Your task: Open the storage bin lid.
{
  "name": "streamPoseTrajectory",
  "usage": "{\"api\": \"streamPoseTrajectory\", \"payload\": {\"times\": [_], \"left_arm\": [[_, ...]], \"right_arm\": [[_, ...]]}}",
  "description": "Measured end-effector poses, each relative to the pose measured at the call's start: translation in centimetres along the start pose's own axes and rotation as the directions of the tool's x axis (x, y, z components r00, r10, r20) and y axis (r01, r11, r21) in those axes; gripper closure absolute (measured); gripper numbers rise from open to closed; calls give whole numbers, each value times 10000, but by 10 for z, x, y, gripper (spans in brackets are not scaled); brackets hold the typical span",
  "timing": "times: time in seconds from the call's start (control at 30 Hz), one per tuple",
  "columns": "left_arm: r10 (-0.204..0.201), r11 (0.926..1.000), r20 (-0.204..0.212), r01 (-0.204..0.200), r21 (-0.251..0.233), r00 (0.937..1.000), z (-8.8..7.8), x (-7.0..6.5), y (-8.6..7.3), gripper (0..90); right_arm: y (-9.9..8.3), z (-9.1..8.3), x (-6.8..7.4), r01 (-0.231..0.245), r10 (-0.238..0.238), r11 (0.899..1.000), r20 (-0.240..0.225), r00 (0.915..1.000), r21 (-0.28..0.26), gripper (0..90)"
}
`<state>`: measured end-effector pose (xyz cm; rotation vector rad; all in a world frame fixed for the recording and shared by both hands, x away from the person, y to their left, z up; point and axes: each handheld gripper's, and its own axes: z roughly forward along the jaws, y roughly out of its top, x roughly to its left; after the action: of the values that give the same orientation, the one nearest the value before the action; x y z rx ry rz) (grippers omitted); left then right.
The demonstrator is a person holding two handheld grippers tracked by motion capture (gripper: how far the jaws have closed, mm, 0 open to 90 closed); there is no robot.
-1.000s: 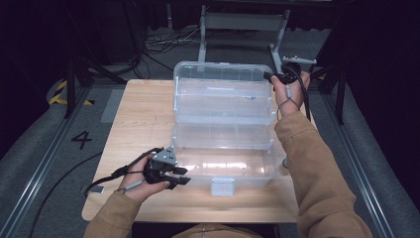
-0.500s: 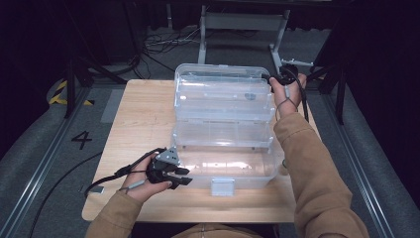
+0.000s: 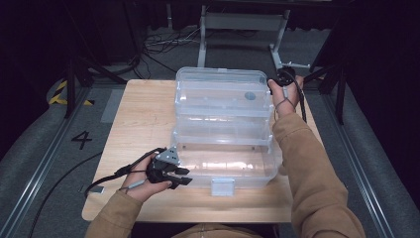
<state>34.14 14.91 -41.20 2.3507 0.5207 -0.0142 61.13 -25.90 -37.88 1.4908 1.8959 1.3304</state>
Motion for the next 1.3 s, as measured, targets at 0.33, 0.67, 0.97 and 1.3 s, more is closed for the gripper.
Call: {"api": "streamPoseTrajectory", "payload": {"times": [0.33,0.67,0.97,1.3], "left_arm": [[14,10000,4,-14,10,10000,0,0,0,661],[27,10000,9,-27,15,10000,0,0,0,658],[12,10000,0,-12,33,10000,0,0,0,657],[17,10000,8,-17,41,10000,0,0,0,656]], "right_arm": [[-5,7,-4,-126,126,9995,7,9999,278,826],[-11,14,-10,-607,615,9965,-116,9980,579,828],[-11,14,-9,-399,398,9975,39,9992,582,827],[-12,14,-7,-222,216,9979,97,9997,613,801]]}}
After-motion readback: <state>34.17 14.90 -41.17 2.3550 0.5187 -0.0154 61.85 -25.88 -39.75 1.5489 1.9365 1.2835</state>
